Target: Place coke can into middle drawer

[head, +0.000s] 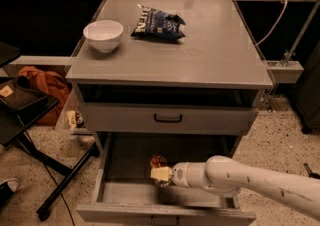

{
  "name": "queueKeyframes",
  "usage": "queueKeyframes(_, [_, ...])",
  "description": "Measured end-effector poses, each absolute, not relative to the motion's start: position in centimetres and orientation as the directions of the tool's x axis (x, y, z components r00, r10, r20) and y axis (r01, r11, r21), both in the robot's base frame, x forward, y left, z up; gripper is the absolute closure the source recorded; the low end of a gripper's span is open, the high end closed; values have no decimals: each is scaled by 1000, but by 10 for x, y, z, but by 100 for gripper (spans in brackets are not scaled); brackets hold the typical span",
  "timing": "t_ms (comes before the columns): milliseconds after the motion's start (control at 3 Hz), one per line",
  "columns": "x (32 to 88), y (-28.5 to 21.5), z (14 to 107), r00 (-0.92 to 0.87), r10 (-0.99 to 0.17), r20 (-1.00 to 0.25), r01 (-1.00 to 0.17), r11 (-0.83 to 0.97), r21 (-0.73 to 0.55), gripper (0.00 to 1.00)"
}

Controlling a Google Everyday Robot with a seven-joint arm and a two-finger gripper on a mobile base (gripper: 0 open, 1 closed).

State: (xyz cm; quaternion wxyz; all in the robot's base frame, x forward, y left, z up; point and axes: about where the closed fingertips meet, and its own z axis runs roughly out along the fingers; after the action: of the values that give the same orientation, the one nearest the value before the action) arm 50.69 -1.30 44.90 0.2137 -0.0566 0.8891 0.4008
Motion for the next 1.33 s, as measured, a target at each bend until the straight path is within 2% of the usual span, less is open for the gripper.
queueKeyframes(1000, [514, -14, 398, -896, -8, -445, -308, 732, 608, 11])
queueKeyframes(1333, [518, -18, 401, -883, -40, -467, -350, 718, 601, 0])
